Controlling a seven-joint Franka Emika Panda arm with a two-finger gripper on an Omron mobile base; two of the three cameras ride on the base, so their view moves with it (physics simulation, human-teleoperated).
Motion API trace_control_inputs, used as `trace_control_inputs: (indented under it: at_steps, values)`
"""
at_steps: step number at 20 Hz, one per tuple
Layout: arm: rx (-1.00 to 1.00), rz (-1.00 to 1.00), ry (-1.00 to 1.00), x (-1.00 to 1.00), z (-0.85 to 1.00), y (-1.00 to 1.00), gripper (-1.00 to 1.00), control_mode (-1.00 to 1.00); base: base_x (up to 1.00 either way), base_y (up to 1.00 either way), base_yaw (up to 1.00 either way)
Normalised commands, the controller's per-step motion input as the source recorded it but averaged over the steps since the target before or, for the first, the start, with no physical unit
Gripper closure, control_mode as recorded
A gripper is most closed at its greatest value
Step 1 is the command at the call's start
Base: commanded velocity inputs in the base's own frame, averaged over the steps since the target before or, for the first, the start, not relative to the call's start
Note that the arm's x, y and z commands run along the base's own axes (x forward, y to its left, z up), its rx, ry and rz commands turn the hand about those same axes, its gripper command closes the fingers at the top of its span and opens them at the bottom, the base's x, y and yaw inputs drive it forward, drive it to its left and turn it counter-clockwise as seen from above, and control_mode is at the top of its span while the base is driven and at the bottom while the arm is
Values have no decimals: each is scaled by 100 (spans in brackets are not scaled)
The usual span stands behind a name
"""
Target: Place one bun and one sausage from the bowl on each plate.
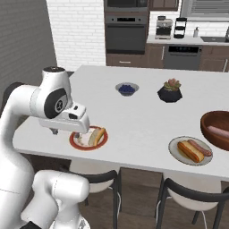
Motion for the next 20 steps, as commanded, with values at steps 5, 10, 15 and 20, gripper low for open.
trace_control_inputs:
  at_steps: [5,10,15,20]
  values:
    - [0,0,0,0,0,0,-100,100,-45,-73,0]
    - [0,0,0,0,0,0,-100,100,-2,-100,0]
    - [0,0,0,0,0,0,-100,100,2,-94,-1]
    - [0,0,0,0,0,0,-100,100,10,-64,-3]
